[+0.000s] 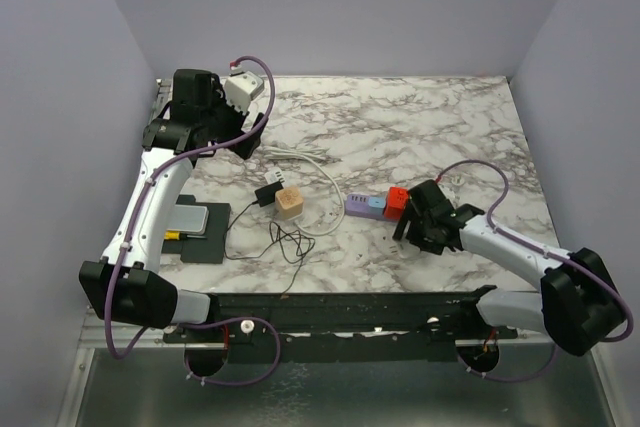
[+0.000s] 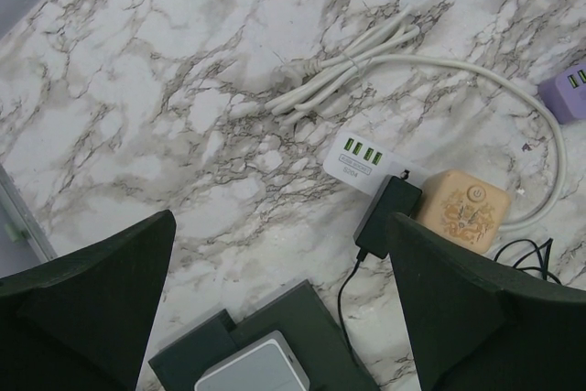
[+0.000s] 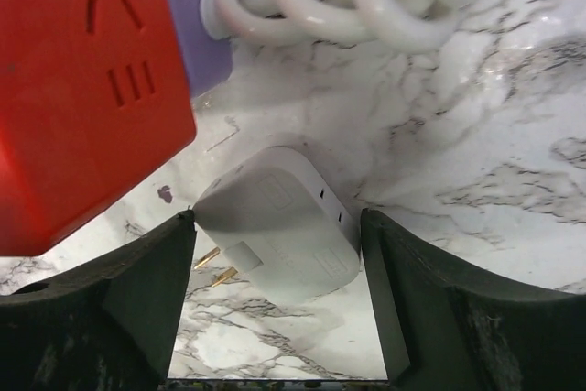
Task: Insert the plug
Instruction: Move the plug to the center of the board.
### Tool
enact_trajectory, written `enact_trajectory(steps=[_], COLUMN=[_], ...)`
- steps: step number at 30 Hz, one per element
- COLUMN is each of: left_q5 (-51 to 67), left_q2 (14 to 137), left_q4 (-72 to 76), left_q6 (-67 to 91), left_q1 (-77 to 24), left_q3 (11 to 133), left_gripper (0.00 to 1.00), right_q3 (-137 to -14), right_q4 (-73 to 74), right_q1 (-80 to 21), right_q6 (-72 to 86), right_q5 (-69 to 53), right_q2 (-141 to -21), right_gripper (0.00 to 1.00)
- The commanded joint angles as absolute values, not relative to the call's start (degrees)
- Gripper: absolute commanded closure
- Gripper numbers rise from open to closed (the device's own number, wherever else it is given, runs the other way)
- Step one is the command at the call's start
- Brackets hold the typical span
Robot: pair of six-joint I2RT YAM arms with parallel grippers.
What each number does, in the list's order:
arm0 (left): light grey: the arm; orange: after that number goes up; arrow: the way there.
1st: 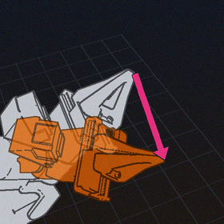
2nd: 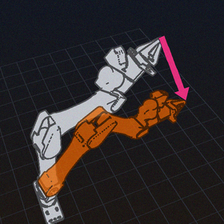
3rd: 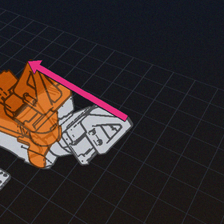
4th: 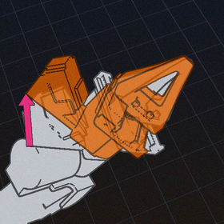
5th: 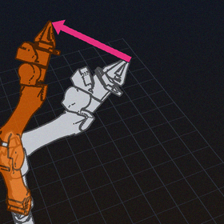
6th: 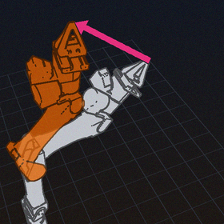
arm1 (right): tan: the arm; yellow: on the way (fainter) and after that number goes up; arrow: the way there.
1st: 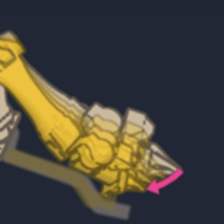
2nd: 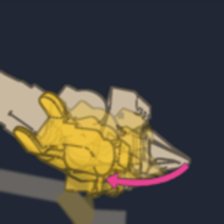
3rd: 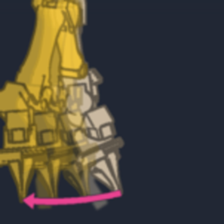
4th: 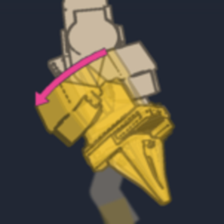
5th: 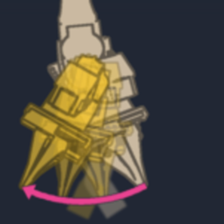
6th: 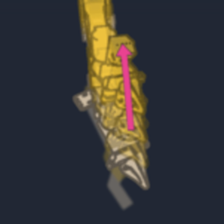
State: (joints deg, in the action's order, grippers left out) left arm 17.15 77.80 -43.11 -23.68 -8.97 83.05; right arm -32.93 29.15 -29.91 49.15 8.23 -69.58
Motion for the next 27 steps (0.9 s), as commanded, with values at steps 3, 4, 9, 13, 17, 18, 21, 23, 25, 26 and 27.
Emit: enact_trajectory(steps=[3,4,9,13,17,18,21,23,25,26,27], left_q5=[19.5,19.5,19.4,19.7,19.9,20.0,20.0,20.2,20.5,21.0,21.5], left_q2=[76.0,75.9,75.6,75.7,75.7,75.6,75.5,75.5,75.4,75.3,75.2], left_q4=[-45.5,-45.7,-46.6,-46.8,-47.2,-47.3,-47.5,-47.6,-47.8,-47.9,-48.0], left_q6=[-24.7,-24.9,-25.8,-26.0,-26.0,-26.1,-26.5,-26.5,-26.4,-26.4,-26.6], left_q1=[-9.0,-9.0,-9.0,-9.0,-9.0,-9.0,-9.0,-9.0,-9.0,-9.0,-9.0], left_q3=[84.1,84.1,84.3,84.6,84.8,84.8,84.9,85.1,85.2,85.1,85.0], left_gripper=[0.01,0.01,0.01,0.01,0.01,0.01,0.01,0.01,0.01,0.01,0.01], right_q3=[-32.1,-32.5,-34.0,-34.2,-34.5,-34.6,-35.1,-35.4,-35.8,-36.2,-36.8], right_q4=[30.1,30.5,31.7,32.1,33.2,33.3,33.9,34.2,34.4,34.6,34.8], right_q1=[-34.3,-35.0,-36.6,-36.9,-37.5,-37.6,-37.8,-38.1,-38.7,-39.2,-39.9], right_q6=[51.9,52.0,52.1,52.0,51.9,51.9,51.9,51.9,51.9,51.9,51.8], right_q5=[5.9,6.3,7.4,8.3,9.6,9.7,10.4,10.7,10.9,11.0,11.4], right_q2=[-74.4,-75.3,-77.5,-77.6,-77.7,-77.6,-77.8,-77.9,-77.7,-77.5,-77.0], right_gripper=[0.24,0.21,0.12,0.15,0.27,0.29,0.37,0.43,0.47,0.48,0.49])
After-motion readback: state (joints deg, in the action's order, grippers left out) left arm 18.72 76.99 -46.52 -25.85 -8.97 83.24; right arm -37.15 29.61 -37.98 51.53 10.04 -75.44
